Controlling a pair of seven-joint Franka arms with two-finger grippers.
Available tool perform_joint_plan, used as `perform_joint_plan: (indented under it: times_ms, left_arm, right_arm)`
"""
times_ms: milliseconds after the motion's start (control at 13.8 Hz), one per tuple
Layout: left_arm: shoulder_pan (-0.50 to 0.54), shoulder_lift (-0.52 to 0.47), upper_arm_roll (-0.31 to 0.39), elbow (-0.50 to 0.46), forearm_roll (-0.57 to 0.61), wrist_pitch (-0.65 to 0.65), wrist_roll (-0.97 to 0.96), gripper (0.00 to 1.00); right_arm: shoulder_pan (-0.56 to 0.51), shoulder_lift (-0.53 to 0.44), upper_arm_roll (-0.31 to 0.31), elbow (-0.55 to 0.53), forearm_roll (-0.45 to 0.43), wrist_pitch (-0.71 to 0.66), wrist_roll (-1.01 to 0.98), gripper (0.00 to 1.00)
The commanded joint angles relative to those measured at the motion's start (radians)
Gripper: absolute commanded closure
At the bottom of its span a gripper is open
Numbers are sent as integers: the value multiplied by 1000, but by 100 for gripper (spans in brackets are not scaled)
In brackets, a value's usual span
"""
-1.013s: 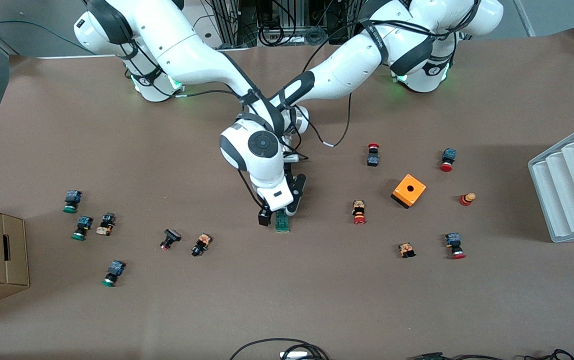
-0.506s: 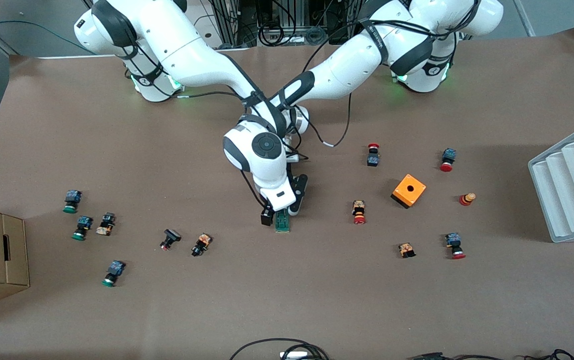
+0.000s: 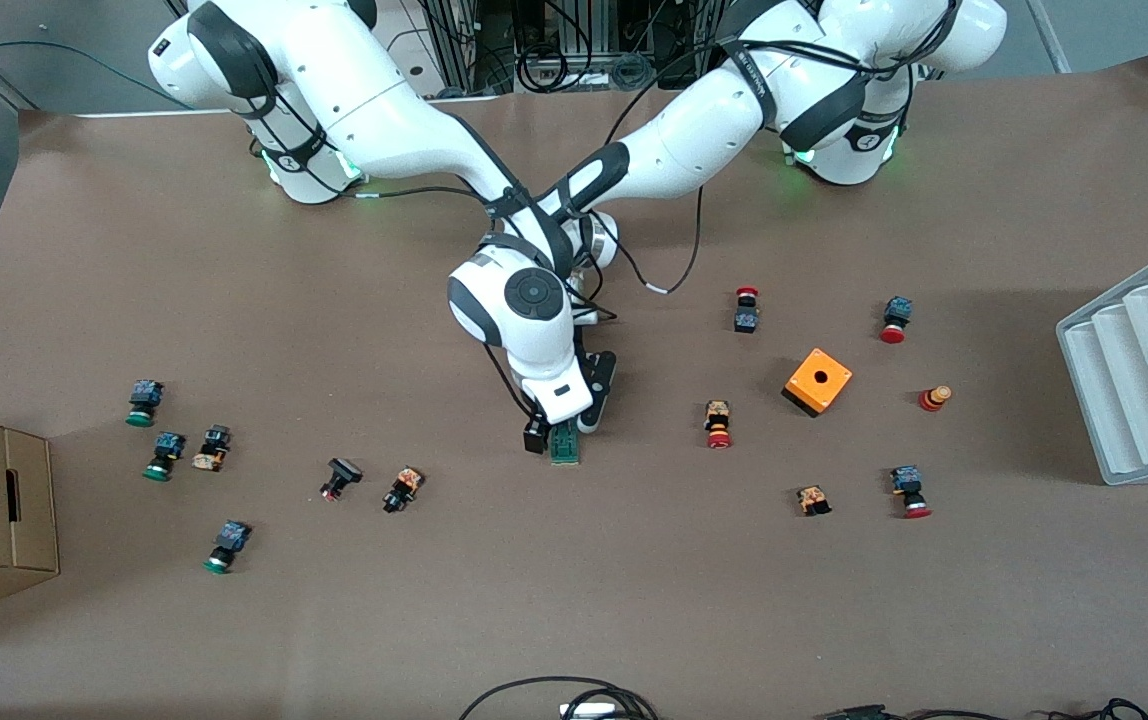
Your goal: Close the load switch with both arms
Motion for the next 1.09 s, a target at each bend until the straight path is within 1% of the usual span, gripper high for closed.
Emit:
perform_joint_plan:
  times_ms: [0,362,1013]
  left_arm:
    - [-13,23,12,10,18,-4,-23,38]
    - [-13,23,12,8,18,-4,-23,38]
    - [-13,23,12,10,18,-4,-23,38]
  right_arm:
    - [13,35,-13,28,-21,40,36,5]
    - [13,45,-25,42,-21,46,34,5]
    - [13,54,-27,55,-21,46,34,6]
